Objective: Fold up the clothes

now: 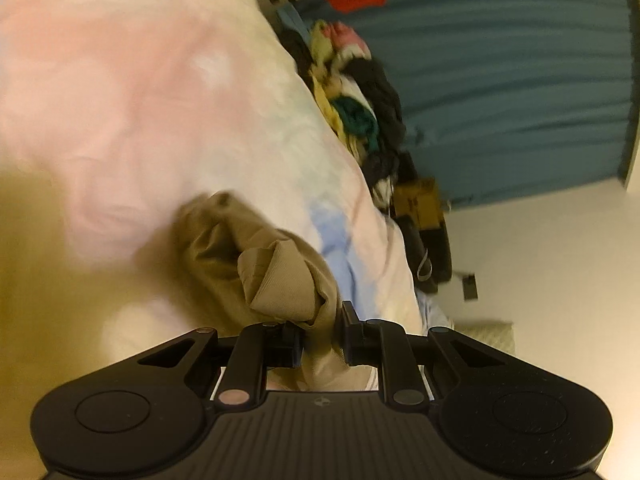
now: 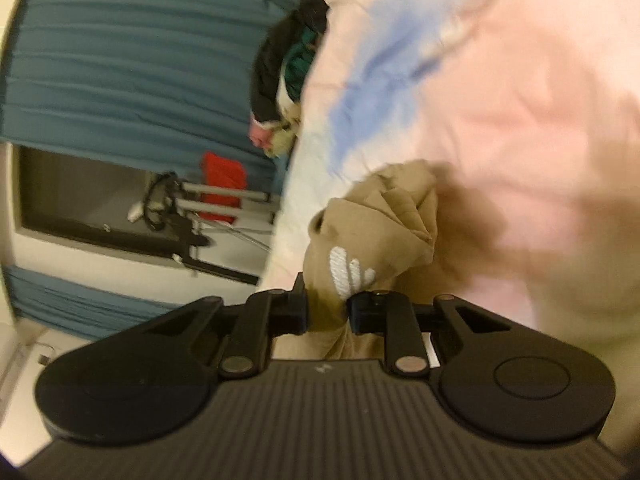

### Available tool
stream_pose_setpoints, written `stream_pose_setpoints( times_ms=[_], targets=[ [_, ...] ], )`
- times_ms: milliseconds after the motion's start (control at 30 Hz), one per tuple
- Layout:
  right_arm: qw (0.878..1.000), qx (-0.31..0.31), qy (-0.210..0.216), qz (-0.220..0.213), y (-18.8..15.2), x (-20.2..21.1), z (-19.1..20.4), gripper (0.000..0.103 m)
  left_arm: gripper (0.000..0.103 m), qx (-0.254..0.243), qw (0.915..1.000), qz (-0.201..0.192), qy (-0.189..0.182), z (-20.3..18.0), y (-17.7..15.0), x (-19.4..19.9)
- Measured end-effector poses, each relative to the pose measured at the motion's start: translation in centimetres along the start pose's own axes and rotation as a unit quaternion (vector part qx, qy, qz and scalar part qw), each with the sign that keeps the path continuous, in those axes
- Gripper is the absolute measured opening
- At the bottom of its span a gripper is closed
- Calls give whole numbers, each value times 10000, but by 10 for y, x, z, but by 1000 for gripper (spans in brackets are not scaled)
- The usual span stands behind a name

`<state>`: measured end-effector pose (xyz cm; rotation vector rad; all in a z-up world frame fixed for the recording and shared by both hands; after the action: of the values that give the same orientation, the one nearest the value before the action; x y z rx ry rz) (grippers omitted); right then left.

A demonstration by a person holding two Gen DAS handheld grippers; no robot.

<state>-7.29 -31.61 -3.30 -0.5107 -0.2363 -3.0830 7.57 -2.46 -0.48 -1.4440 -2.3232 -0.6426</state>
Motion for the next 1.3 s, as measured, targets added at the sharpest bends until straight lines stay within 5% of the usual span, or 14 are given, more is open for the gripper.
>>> stream_pose_setpoints(
  times_ms=[267,433,567,700,833,1000,1300],
  targets=[
    [9965,159,-139,-805,131,-19,44,22,19,-812,9960,368,-15,-146,40,-135],
    [9820,896,-30,-1661,221,-47,76,22,19,-1180,9890,324,-835,-215,65,-232],
    [9704,1412,78,-1956,264,-71,69,22,19,-1761,9807,-86,-848,-216,63,-293],
    [9733,1578,-311,-1636,274,-105,13,22,19,-2138,9766,30,-224,-167,43,-348],
    [9798,1357,-833,-1213,261,-123,-60,22,19,-2469,9686,277,55,-116,21,-354],
    [9811,1360,-792,-1129,229,-113,-108,23,27,-2918,9551,466,192,-81,1,-336],
    [9822,1007,-1312,-889,212,-85,-96,24,58,-3881,9191,249,625,-115,-11,-267]
  ],
)
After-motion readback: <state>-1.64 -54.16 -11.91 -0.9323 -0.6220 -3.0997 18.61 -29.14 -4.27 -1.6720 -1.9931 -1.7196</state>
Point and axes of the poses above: each gripper's, at about its wrist camera, not at the fingertips, and x roughly against the way its jaws point, z to its left, y to its top, the point moved 3 cm from there along -x, roughly the way its jaws point, and after that the axes turned 2 degrees about y, right-handed, at the moved point
